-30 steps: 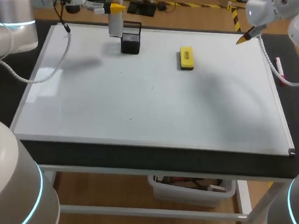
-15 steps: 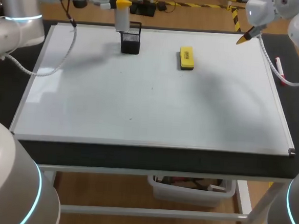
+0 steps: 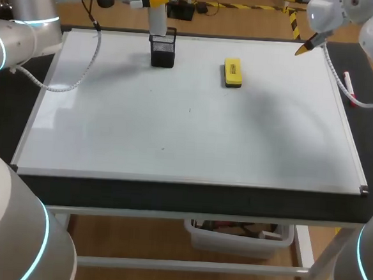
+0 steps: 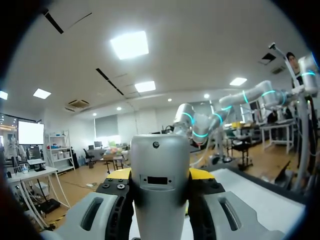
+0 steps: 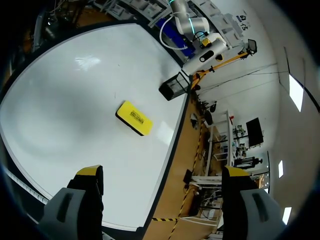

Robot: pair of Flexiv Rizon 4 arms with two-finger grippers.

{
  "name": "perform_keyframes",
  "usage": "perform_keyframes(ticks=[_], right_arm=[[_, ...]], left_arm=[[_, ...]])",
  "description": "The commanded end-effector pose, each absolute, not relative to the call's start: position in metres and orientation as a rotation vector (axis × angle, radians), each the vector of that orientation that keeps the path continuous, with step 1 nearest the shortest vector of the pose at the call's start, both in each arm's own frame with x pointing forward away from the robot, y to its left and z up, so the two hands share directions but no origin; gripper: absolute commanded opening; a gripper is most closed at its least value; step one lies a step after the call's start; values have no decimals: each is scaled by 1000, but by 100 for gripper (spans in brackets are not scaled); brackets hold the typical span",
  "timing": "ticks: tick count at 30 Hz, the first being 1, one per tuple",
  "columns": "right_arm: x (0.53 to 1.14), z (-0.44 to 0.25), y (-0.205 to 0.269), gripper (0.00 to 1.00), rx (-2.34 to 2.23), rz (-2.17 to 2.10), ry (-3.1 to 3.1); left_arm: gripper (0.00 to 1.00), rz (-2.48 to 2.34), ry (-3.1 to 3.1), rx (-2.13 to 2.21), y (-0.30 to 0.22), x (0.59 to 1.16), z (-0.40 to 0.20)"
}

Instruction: Pick up the inspection probe, press it on each red-marked spot on the whiteboard one by one, put down the probe, pick up the eraser, and wipe off all the red marks.

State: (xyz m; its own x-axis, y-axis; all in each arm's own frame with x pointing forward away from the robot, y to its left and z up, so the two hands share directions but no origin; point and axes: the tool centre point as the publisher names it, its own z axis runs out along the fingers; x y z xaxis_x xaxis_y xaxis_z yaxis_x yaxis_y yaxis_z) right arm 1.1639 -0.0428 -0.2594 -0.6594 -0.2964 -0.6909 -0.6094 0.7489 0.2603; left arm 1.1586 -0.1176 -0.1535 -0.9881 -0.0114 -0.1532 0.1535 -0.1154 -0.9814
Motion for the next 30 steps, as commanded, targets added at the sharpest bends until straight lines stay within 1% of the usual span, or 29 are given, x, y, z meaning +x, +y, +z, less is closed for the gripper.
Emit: perform_keyframes(ticks=[1,30], right_arm=[[1165,-259,-43,100,-681,634,2308],[1165,-259,-43,100,-681,634,2308]], left_arm=[[0,-2321,2037,277,-121,1172,-161],[0,-2360,2022,338,-126,1189,-180]])
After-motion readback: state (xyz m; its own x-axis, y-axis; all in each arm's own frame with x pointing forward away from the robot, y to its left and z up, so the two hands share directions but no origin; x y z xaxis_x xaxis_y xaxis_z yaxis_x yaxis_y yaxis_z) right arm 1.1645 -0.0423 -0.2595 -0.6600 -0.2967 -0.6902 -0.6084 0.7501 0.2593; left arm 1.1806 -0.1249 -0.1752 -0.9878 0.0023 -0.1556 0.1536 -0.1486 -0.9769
